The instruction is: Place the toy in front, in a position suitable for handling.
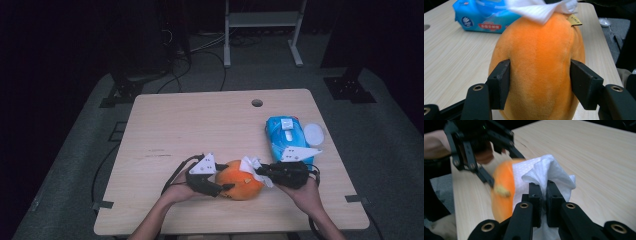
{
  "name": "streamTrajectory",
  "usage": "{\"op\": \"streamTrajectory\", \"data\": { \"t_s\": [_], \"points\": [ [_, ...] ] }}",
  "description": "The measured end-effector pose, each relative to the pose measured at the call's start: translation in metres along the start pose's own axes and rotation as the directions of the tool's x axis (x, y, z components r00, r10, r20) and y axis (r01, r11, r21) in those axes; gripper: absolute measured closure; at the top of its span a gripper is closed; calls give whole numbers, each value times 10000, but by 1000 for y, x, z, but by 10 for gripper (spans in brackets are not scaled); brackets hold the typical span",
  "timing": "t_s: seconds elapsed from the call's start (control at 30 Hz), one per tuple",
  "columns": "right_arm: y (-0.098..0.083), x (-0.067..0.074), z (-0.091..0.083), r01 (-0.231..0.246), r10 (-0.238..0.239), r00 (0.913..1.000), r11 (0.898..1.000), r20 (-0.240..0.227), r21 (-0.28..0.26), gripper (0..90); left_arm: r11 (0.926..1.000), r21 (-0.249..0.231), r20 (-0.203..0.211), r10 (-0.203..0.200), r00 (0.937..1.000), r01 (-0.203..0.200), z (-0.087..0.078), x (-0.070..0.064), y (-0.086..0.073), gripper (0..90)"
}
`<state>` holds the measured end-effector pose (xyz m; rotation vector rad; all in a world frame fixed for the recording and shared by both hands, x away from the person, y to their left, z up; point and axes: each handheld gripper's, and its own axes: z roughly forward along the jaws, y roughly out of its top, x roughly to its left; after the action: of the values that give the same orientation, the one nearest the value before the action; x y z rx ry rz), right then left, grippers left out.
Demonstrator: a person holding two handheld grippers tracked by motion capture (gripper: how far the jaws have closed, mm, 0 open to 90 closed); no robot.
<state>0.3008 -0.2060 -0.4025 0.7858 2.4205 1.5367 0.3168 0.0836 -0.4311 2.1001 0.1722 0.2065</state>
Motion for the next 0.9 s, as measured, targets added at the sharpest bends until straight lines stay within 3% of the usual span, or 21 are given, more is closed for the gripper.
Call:
{"op": "streamTrajectory", "data": {
  "t_s": [0.13, 0.17, 0.2, 0.27, 0.33, 0.4, 0.53, 0.57, 0.63, 0.7, 0.8, 0.9],
  "points": [
    [9, 4, 14, 203, -203, 9997, 9998, -110, 43, 839, 10000, 62, -12, 25, 10000, -25, 0, -1, -1, 345],
    [9, 4, 14, 203, -203, 9997, 9998, -110, 43, 839, 9998, 17, 59, -201, 9998, 201, -2, 1, -2, 345],
    [6, 6, 17, 268, -266, 9995, 9996, -156, 121, 840, 9968, -202, 306, -763, 9966, 769, -4, 6, -3, 244],
    [4, 7, 16, 345, -342, 9992, 9993, -222, 153, 840, 9873, -302, 340, -1547, 9874, 1558, -3, 11, -3, 147],
    [2, 7, 14, 363, -357, 9990, 9992, -287, 190, 840, 9810, -237, 525, -1909, 9802, 1924, 0, 13, -4, 123],
    [0, 5, 11, 390, -386, 9991, 9989, -156, 248, 839, 9839, -254, 469, -1758, 9833, 1771, 2, 9, -4, 216],
    [1, 5, 7, 307, -306, 9995, 9992, -9, 242, 840, 9872, -173, 163, -1584, 9872, 1587, 3, 4, 3, 271],
    [7, 11, 7, 450, -449, 9990, 9989, -87, 146, 840, 9919, -183, 137, -1254, 9920, 1257, 6, 0, 7, 289],
    [16, 19, 14, 680, -676, 9965, 9977, -490, 64, 840, 9945, -153, 102, -1032, 9946, 1033, 10, -5, 10, 291],
    [22, 28, 22, 1023, -1007, 9932, 9945, -592, 243, 840, 9973, -18, 76, -727, 9973, 727, 11, -7, 12, 295],
    [24, 30, 31, 1396, -1381, 9899, 9888, -322, 526, 840, 9942, -73, 163, -1070, 9941, 1071, 8, -2, 5, 319],
    [18, 19, 25, 1000, -998, 9950, 9939, -68, 472, 840, 9899, -103, 317, -1409, 9895, 1413, 5, 5, -3, 321]
  ]
}}
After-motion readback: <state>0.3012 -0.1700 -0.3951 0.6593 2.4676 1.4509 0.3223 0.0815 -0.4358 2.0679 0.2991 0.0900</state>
